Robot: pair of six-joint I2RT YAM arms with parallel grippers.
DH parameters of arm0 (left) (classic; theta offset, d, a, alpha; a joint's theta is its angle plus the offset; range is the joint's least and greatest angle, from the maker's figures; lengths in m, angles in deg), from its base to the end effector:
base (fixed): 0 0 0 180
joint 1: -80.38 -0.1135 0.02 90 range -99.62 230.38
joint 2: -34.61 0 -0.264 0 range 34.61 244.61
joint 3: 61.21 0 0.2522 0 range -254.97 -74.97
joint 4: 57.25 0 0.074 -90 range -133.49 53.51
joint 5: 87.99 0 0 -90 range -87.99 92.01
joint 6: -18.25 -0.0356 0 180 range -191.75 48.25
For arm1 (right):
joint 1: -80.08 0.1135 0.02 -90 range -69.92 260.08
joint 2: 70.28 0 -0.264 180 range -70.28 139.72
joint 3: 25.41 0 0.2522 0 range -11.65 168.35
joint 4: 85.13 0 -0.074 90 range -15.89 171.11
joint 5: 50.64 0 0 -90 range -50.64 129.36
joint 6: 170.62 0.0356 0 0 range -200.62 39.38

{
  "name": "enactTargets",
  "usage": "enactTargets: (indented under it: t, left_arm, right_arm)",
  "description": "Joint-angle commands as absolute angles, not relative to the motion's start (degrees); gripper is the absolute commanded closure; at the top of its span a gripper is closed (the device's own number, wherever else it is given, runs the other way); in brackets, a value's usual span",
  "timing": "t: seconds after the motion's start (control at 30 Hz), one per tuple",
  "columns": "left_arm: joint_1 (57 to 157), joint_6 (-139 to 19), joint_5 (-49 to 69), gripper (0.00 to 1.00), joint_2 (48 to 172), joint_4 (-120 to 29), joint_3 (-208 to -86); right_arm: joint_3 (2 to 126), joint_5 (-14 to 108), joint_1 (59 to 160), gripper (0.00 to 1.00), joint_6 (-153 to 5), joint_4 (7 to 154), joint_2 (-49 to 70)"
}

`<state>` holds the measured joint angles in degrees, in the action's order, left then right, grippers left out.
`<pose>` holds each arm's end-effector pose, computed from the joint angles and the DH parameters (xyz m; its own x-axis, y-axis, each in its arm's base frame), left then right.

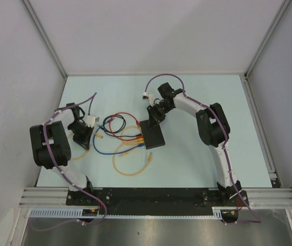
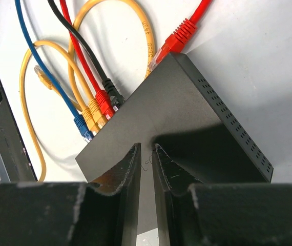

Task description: Pull the plug from the switch port

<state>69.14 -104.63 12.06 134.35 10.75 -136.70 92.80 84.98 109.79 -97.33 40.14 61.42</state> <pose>0.2860 0.0505 0.1611 -0.9309 0.3600 -0.0617 0.3652 0.9157 -0.1678 0.4022 0.2588 0.1599 -0.6066 -0.5777 -0.5462 -0.7845 0.3236 0.5290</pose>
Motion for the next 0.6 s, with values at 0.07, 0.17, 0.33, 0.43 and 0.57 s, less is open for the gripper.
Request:
enactTargets:
  t: [0.07, 0.17, 0.33, 0.43, 0.57]
  left_arm:
    - [66.32, -105.59, 10.45, 1.0, 131.2, 8.46, -132.35]
    - [66.58, -104.01, 15.79, 1.0, 130.76, 10.21, -138.04]
    - [69.82, -105.14, 34.07, 0.61, 129.27, 16.98, -149.21]
    - [74.47, -105.59, 39.36, 0.42, 127.96, 16.99, -151.51]
    - [79.32, -102.35, 47.34, 0.33, 125.85, 11.81, -151.52]
  right_arm:
    - [91.63, 76.63, 108.73, 0.77, -100.22, 40.24, 61.47]
    - [91.54, 75.13, 108.38, 0.75, -100.14, 39.63, 59.73]
    - [91.45, 73.72, 107.94, 0.63, -99.35, 38.4, 55.68]
    - [92.24, 71.71, 108.11, 0.52, -97.86, 36.91, 54.88]
    - [99.51, 65.58, 109.08, 0.4, -97.5, 28.06, 56.37]
